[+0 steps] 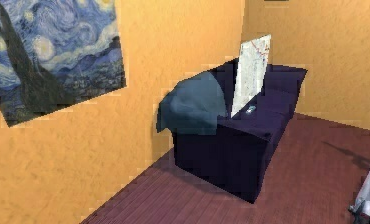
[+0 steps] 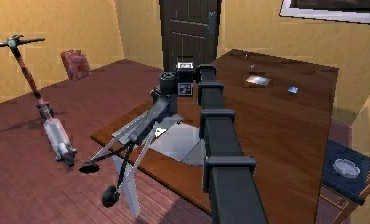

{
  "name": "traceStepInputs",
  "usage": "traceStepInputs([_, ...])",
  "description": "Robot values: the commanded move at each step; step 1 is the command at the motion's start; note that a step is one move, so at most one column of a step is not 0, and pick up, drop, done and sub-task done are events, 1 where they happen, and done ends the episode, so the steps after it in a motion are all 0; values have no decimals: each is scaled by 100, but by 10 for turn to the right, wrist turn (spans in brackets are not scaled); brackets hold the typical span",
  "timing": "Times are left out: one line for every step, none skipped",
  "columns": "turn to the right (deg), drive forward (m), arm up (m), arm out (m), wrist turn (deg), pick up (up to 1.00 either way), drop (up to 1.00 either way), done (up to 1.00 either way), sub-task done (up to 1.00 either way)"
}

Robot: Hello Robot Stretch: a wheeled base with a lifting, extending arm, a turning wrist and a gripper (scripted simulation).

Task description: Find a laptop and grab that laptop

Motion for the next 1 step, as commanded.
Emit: traceStepInputs([0,0,0,0,450,0,0,0,0])
